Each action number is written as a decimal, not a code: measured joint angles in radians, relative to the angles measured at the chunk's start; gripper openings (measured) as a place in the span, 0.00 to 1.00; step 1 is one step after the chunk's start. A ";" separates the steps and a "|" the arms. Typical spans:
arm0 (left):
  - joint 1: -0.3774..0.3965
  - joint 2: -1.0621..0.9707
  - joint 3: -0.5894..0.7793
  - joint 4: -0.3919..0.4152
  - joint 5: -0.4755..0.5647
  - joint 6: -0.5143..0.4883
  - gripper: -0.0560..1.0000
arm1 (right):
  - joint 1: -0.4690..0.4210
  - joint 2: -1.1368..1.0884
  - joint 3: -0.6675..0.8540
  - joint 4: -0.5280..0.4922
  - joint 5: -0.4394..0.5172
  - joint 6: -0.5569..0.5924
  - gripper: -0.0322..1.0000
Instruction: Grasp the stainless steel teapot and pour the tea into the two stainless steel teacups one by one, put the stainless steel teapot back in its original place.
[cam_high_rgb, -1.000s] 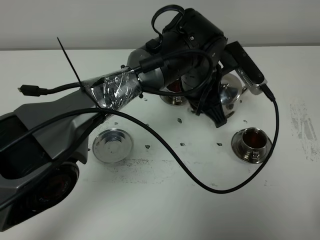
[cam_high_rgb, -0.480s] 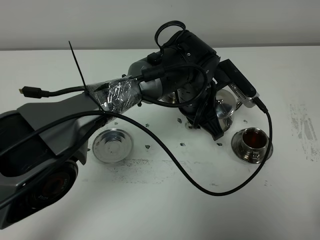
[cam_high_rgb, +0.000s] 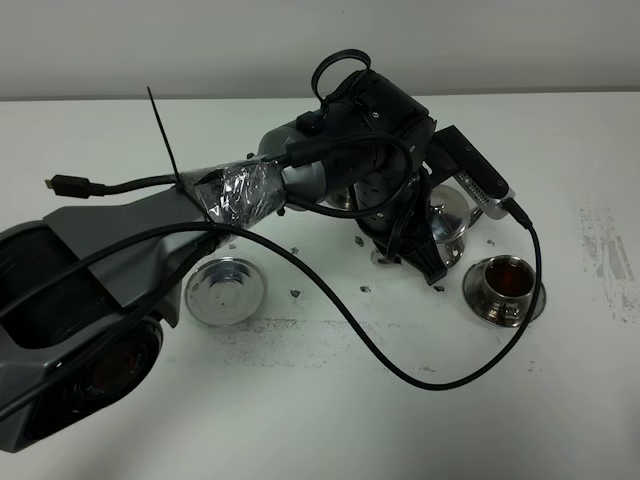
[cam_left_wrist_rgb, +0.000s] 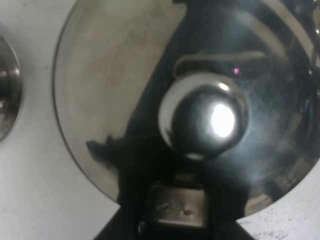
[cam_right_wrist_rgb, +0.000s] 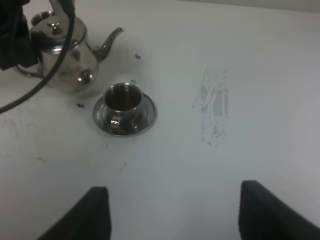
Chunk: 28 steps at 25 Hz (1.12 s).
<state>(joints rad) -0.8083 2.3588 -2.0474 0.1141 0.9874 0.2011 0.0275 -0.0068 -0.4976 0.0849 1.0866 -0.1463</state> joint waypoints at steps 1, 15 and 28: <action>0.000 0.003 0.000 0.000 0.000 0.000 0.23 | 0.000 0.000 0.000 0.000 0.000 0.000 0.57; 0.009 0.016 0.000 -0.001 -0.001 -0.001 0.23 | 0.000 0.000 0.000 0.000 0.000 0.000 0.57; 0.012 -0.009 0.002 -0.001 0.043 -0.001 0.23 | 0.000 0.000 0.000 0.000 0.000 0.000 0.57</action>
<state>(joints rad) -0.7960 2.3493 -2.0455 0.1131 1.0307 0.1999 0.0275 -0.0068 -0.4976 0.0849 1.0866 -0.1463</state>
